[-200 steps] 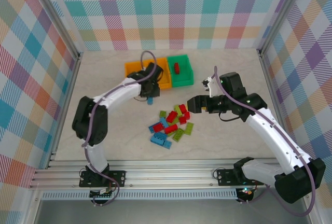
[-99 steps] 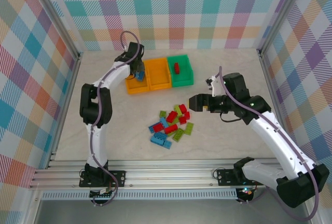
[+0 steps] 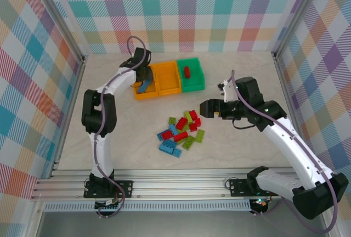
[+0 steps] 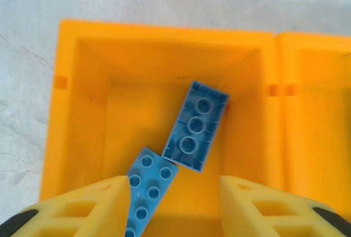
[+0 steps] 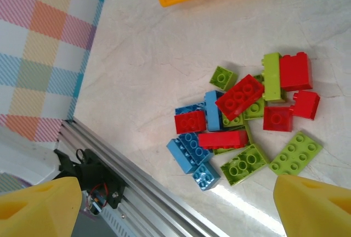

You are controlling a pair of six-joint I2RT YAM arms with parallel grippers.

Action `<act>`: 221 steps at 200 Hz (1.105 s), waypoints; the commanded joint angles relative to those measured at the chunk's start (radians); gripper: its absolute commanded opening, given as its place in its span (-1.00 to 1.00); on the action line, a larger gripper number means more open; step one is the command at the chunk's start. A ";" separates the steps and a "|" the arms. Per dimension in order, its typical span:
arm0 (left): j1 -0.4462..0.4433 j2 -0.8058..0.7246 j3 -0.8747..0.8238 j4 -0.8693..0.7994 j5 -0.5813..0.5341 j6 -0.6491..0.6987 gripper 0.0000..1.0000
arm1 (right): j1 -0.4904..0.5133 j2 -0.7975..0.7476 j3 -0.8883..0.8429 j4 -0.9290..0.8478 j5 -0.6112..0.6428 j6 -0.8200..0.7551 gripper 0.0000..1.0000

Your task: Sort the legos into containers by color

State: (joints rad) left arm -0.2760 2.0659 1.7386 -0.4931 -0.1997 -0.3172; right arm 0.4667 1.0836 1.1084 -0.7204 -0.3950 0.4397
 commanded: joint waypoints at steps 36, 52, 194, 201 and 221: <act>-0.033 -0.544 -0.294 0.107 0.258 -0.015 -0.10 | 0.098 0.219 0.070 -0.081 0.186 -0.037 0.80; -0.060 -0.723 -0.415 0.113 0.344 0.017 -0.07 | 0.177 0.295 0.081 -0.042 0.181 -0.047 0.78; -0.160 -1.462 -0.803 -0.703 0.858 1.228 0.76 | 0.549 0.873 0.435 -0.081 0.511 0.010 0.79; -0.161 -1.459 -0.799 -0.701 0.856 1.234 0.80 | 0.553 0.887 0.441 -0.087 0.513 0.012 0.79; -0.167 -1.446 -0.795 -0.699 0.840 1.249 0.87 | 0.565 0.924 0.447 -0.096 0.510 0.019 0.74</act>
State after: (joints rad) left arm -0.4286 0.6159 0.9333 -1.1576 0.6060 0.8440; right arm 1.0138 1.9682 1.5303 -0.7727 0.0784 0.4332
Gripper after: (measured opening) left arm 0.921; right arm 0.890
